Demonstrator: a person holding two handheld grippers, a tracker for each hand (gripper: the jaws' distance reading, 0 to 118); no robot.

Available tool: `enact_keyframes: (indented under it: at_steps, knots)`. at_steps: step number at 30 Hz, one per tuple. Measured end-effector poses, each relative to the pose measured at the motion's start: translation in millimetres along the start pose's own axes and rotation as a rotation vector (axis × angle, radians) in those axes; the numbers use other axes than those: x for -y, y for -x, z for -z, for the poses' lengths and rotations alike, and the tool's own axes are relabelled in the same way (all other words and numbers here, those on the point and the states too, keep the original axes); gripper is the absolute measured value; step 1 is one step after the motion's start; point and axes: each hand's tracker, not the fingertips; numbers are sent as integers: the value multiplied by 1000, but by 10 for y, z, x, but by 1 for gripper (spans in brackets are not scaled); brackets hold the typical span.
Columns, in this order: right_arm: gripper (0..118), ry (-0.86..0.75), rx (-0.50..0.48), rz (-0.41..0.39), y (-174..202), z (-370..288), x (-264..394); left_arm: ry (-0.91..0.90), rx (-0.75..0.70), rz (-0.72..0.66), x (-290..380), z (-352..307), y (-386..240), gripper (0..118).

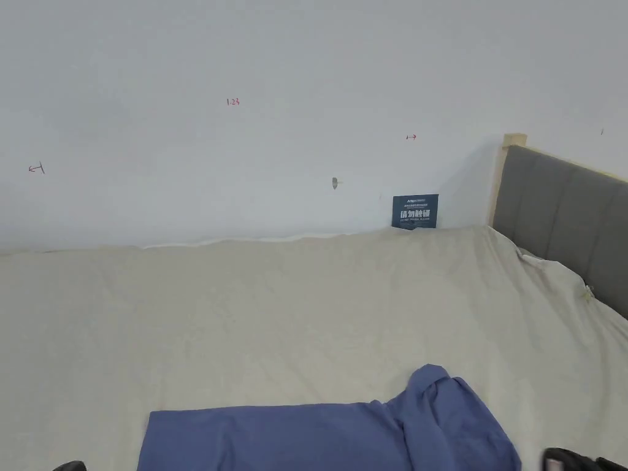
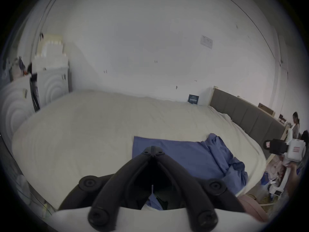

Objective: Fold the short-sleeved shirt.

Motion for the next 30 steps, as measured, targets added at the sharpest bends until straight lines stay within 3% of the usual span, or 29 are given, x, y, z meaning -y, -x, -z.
enact_keyframes:
  at_steps: [2, 4, 6, 10, 13, 17, 20, 22, 23, 25, 26, 27, 28, 30]
  knots:
    - [0, -29, -15, 31, -10, 6, 66, -15, 76, -60, 15, -76, -7, 0]
    - [0, -76, -45, 65, -4, -32, 44, -15, 65, -67, 32, -82, -25, 0]
    - [0, -113, 17, 24, -23, -43, -11, -15, 58, -66, 20, -99, -37, 0]
    - [0, -123, 7, -93, -171, 149, -490, -8, 64, -79, -23, -6, 63, 0]
    - [0, 1, 36, -88, -388, 697, -963, -8, 68, -110, 14, 132, 170, 0]
    - [0, 410, -19, 29, -748, 1787, -1166, 3, 41, -140, 117, 323, 214, 0]
    - [0, 637, 28, 48, -1038, 2489, -1012, 36, 46, -159, 260, 465, 274, 0]
    - [1, 624, 61, 31, -1140, 2769, -899, 67, 43, -160, 302, 605, 280, 0]
    - [21, 657, 81, 41, -1192, 2902, -859, 80, 30, -158, 315, 667, 277, 0]
    - [96, 723, 161, 35, -1243, 3132, -762, 90, 29, -159, 358, 716, 287, 0]
    - [116, 754, 197, 5, -1259, 3238, -705, 94, 30, -159, 363, 759, 300, 0]
    - [110, 693, 196, -1, -1293, 3336, -699, 95, 24, -157, 367, 805, 314, 0]
    - [104, 757, 165, 5, -1316, 3451, -663, 99, 17, -153, 388, 796, 308, 0]
    - [106, 820, 218, -29, -1355, 3634, -577, 109, -9, -142, 410, 866, 346, 0]
